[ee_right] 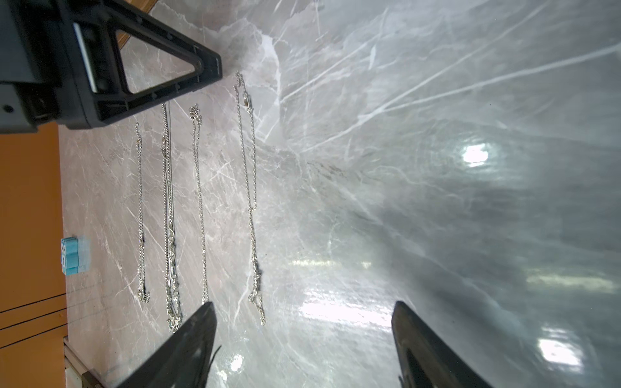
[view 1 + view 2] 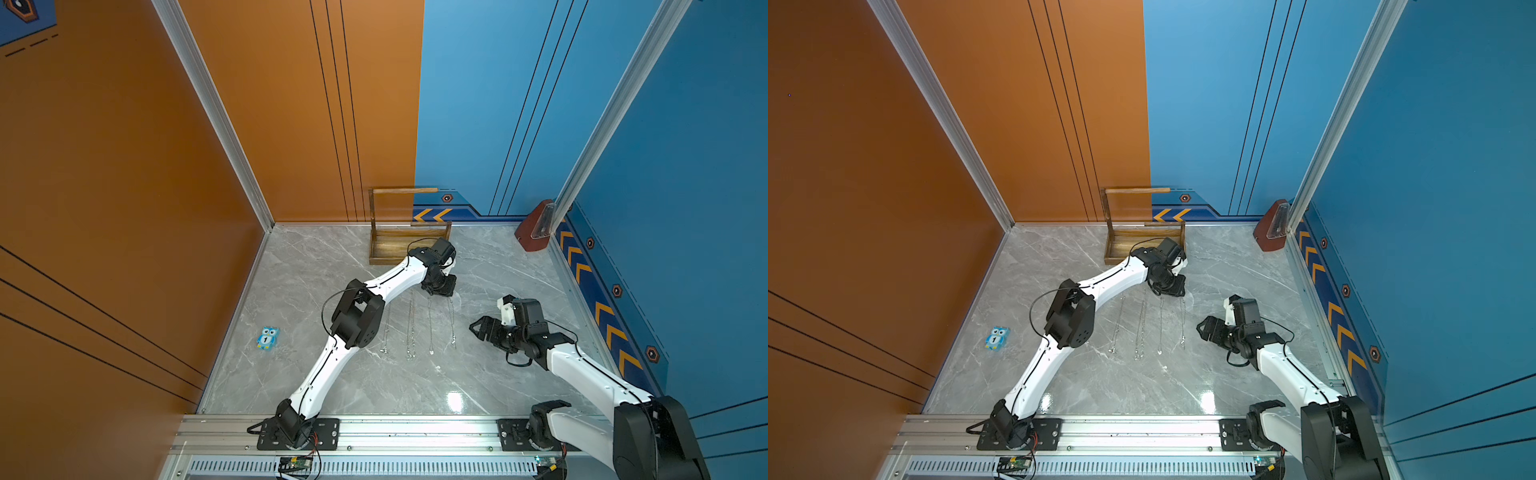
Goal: Take the necklace off the jewelry display stand
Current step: Place the necklace at the center of the board.
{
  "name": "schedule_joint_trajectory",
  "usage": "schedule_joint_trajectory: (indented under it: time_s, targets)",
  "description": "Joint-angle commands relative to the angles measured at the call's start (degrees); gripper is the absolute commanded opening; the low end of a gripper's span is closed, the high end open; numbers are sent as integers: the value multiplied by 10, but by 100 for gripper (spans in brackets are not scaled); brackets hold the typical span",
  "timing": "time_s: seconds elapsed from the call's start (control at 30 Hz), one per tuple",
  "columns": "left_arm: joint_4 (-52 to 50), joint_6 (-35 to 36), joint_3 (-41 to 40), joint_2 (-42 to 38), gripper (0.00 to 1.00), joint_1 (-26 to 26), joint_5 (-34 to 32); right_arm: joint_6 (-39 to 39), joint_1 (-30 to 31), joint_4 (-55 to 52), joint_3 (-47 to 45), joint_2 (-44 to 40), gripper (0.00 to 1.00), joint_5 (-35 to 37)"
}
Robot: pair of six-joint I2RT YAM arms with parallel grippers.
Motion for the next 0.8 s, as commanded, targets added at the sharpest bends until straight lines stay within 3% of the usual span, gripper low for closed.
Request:
schedule_joint_trajectory:
  time_s: [0.0,0.23,0.43,0.77]
  targets:
    - [-14,4,9,-25,40,5,1,8,-7,2,-8,-7,83,19]
    - [-13,3,3,-64,61,0,11,9,-11,0,-15,-26,84,27]
    - [-13,9,-3,-102,79,-11,4,20,-27,-7,-39,-91,86,52]
    - [-11,25,-68,-198,92,-43,-40,52,-70,-39,-85,-230,91,93]
